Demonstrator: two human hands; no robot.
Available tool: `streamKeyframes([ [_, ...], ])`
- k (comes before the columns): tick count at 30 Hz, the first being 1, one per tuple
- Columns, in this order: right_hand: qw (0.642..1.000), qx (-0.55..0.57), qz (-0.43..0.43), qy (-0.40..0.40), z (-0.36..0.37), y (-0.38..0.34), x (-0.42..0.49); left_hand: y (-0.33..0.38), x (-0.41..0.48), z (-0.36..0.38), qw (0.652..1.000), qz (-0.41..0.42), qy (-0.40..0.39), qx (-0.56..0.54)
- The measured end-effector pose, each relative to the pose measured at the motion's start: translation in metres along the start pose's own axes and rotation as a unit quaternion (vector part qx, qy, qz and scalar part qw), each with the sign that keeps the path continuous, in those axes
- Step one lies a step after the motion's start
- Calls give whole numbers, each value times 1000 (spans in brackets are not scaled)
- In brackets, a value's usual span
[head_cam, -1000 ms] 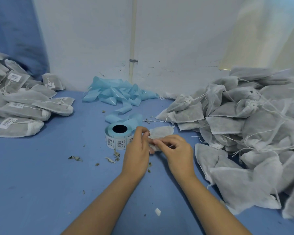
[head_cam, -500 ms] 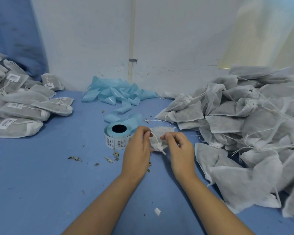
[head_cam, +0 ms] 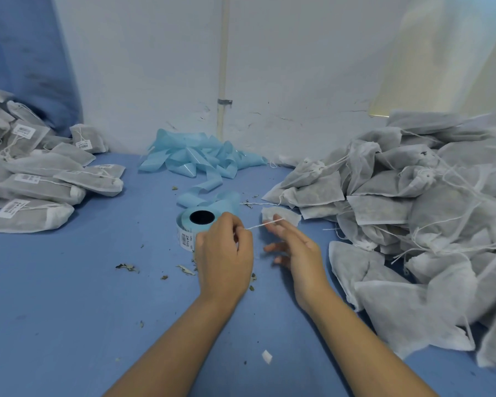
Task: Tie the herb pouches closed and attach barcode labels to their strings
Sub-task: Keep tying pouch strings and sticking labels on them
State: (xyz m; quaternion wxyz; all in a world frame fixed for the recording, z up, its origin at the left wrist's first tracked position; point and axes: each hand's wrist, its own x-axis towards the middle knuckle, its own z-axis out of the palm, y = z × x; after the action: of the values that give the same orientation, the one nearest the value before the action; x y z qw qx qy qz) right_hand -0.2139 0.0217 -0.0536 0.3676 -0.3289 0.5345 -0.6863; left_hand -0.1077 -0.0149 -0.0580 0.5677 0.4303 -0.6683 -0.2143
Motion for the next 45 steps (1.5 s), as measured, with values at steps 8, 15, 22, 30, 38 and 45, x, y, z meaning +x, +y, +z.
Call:
streamKeyframes([
  [8, 988, 132, 73, 11, -12, -4, 9, -5, -1, 2, 964, 99, -31, 247],
  [15, 999, 22, 22, 9, -5, 4, 7, 20, -11, 15, 970, -137, -152, -133],
  [22, 999, 35, 20, -3, -4, 2, 8, 8, -5, 16, 966, -160, -175, -105],
  [30, 986, 129, 102, -15, -12, -3, 13, -5, 2, 10, 984, -17, -175, 26],
  [38, 967, 217, 131, -17, -14, -3, 12, -17, 3, 11, 980, 9, -179, 82],
  [45, 990, 124, 64, 1, -13, -2, 14, -11, 3, 3, 970, 48, -169, 166],
])
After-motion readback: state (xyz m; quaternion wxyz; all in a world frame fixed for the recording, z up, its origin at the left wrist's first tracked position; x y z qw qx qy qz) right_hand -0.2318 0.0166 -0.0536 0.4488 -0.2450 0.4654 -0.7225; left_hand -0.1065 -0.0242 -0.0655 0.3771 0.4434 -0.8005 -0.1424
